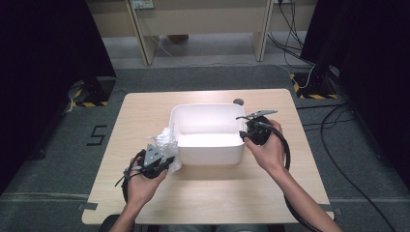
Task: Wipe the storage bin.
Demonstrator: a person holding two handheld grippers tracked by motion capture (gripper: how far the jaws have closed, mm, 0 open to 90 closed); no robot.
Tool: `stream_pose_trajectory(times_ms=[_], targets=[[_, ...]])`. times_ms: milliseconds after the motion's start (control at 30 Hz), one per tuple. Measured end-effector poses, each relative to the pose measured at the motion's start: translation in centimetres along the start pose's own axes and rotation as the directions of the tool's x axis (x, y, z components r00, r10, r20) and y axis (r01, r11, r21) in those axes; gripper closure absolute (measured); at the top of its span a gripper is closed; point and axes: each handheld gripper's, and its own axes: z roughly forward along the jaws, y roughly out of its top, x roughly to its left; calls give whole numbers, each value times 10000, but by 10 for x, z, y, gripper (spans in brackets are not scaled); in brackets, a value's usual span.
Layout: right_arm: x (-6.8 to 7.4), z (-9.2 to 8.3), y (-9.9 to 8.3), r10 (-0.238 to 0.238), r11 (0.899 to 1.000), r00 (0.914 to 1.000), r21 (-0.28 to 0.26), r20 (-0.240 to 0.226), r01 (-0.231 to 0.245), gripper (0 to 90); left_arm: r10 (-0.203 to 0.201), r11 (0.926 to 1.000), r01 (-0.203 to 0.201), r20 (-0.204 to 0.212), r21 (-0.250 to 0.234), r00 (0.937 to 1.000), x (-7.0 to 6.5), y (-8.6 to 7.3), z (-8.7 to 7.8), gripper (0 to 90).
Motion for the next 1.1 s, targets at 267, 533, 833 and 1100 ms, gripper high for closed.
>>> stream_pose_trajectory(times_ms=[267,533,833,1100], targets=[[2,2,2,-219,9998,9997,-19,106,219,696,-39,10000,44,-480,88,9988,2,1,1,817],[2,2,1,-310,9995,9993,-100,205,312,699,278,9996,-282,-513,-67,9983,-8,10,-2,818],[3,3,1,-478,9987,9985,-148,263,482,702,551,9984,-544,-613,144,9966,-9,16,5,817],[3,3,1,-488,9986,9986,-201,191,492,702,592,9979,-578,-531,280,9968,-10,13,9,817]])
